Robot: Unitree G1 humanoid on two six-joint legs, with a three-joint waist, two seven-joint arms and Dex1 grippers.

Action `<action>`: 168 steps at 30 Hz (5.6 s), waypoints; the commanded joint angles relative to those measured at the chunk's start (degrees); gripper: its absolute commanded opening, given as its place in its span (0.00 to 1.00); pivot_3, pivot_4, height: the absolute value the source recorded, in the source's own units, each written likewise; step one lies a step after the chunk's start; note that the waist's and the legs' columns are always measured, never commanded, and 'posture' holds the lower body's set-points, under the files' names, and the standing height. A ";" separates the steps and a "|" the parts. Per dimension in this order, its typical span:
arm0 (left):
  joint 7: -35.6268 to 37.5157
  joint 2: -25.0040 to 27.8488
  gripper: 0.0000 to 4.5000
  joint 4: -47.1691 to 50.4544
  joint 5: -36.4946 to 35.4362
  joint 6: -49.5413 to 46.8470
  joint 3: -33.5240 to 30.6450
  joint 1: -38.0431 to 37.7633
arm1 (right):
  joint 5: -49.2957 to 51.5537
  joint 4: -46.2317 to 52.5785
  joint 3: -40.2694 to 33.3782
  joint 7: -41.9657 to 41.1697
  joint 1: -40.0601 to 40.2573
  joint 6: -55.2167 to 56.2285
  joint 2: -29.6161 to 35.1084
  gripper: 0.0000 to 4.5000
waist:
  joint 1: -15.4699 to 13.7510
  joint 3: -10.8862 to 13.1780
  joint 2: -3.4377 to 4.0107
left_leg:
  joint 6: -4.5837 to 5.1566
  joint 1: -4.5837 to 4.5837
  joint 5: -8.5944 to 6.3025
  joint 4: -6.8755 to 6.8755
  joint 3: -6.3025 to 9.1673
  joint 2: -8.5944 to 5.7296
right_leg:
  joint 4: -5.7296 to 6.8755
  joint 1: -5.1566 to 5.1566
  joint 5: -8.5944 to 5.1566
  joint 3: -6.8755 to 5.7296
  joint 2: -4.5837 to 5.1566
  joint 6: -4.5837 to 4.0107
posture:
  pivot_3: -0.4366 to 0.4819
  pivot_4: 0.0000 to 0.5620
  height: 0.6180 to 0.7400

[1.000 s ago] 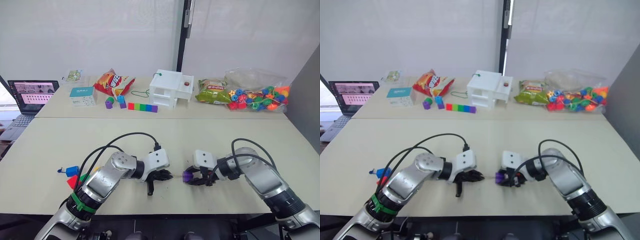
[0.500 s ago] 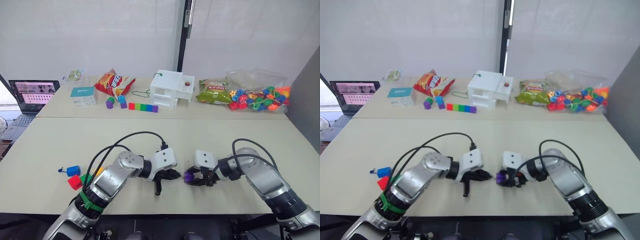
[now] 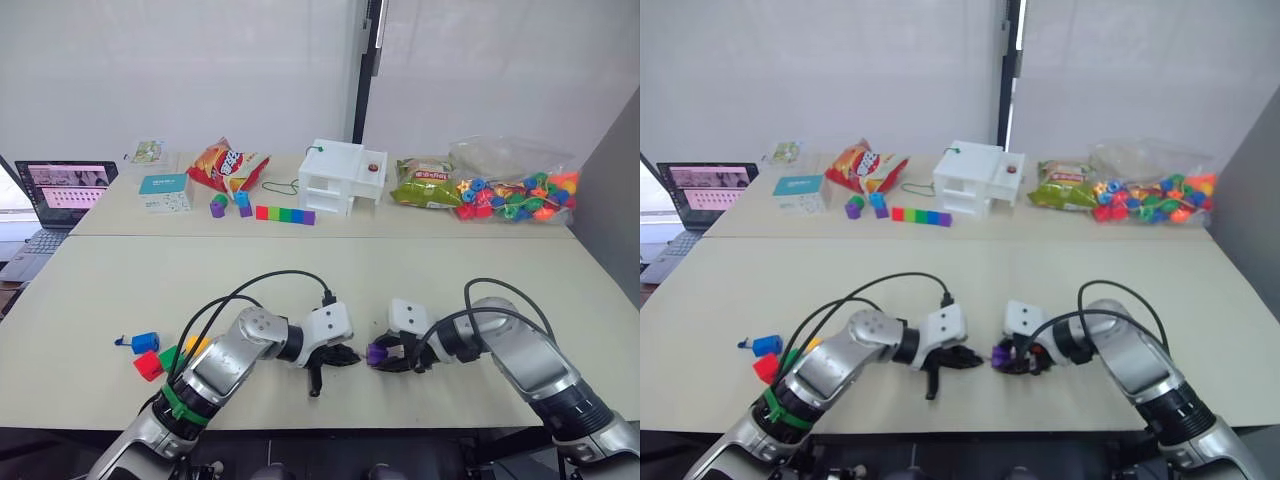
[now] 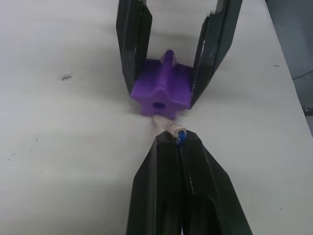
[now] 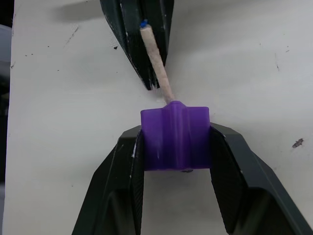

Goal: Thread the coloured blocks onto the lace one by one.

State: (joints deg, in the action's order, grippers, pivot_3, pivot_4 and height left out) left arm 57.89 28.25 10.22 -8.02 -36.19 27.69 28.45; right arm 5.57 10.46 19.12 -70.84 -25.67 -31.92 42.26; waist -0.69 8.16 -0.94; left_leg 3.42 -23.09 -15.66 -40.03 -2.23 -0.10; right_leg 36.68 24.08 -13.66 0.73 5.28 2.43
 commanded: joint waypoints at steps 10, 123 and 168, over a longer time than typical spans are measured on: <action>-0.03 1.09 0.00 0.07 -1.19 1.81 -3.08 -0.39 | 0.59 0.02 2.09 -0.61 1.11 -0.64 0.41 0.30 | -0.04 0.00 0.00 | 0.00 -0.01 0.00 -0.02 0.00 0.00 | -0.02 -0.02 0.00 -0.01 0.00 0.00 | 0.48 0.27 1.00; 1.34 4.95 0.00 7.04 0.42 -13.97 4.62 8.31 | -0.73 0.15 5.12 -0.68 -0.40 4.29 -0.04 0.30 | 0.41 -0.13 -0.23 | 0.00 0.13 0.00 0.15 -0.03 0.02 | -0.01 -0.02 -0.06 0.06 -0.08 -0.03 | 0.48 0.27 1.00; -3.51 -5.99 0.00 0.06 1.21 -6.04 4.92 6.76 | -0.75 2.71 4.53 -0.01 0.55 1.87 -1.70 0.30 | -0.39 -0.13 -0.23 | 0.00 0.22 0.00 0.00 0.01 -0.03 | 0.00 -0.26 -0.04 0.02 0.02 -0.01 | 0.48 0.27 1.00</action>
State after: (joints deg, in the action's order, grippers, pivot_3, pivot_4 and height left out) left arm 55.30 23.62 10.33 -7.00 -44.53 32.41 35.20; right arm 3.89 11.58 21.52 -70.76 -26.19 -29.65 41.71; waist -1.08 8.04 -1.17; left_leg 3.42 -22.83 -15.67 -40.03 -2.22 -0.13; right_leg 36.67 23.77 -13.70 0.75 5.30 2.42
